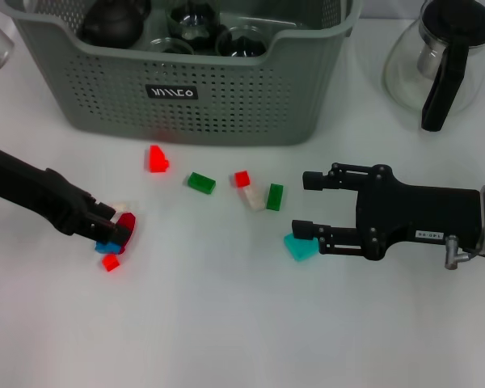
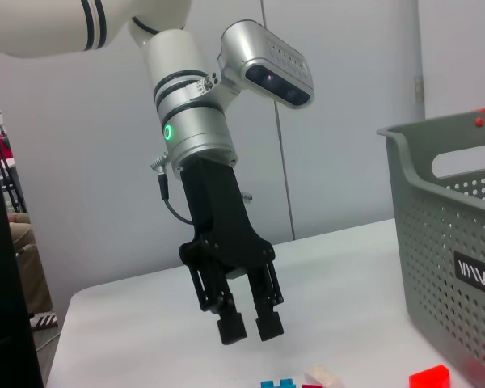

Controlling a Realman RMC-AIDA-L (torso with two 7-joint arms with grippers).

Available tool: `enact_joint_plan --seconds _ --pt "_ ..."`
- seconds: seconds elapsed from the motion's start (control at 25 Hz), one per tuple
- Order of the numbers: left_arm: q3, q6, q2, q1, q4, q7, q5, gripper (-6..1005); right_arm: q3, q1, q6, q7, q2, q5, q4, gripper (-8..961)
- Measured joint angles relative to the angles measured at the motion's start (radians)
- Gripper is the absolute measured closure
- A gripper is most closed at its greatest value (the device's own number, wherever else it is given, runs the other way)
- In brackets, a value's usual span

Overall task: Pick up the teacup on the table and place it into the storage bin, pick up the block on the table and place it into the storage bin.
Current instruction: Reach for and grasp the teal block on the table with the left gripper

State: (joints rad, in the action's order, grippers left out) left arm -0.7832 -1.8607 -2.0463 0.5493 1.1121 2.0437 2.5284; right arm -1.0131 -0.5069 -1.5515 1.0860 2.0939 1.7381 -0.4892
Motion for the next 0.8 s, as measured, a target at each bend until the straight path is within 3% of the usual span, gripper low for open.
enact_joint_plan --seconds 0.4,0.8 --pt "-0.034 -0.002 -0.023 0.010 -0.018 0.171 0.056 357 -0.002 -0.001 0.001 0.000 0.000 0.000 0.000 208" --pt "-0.033 0.009 -0.012 0.009 -0.081 0.255 0.061 357 -0.005 -0.002 0.001 0.000 0.000 0.000 0.000 209"
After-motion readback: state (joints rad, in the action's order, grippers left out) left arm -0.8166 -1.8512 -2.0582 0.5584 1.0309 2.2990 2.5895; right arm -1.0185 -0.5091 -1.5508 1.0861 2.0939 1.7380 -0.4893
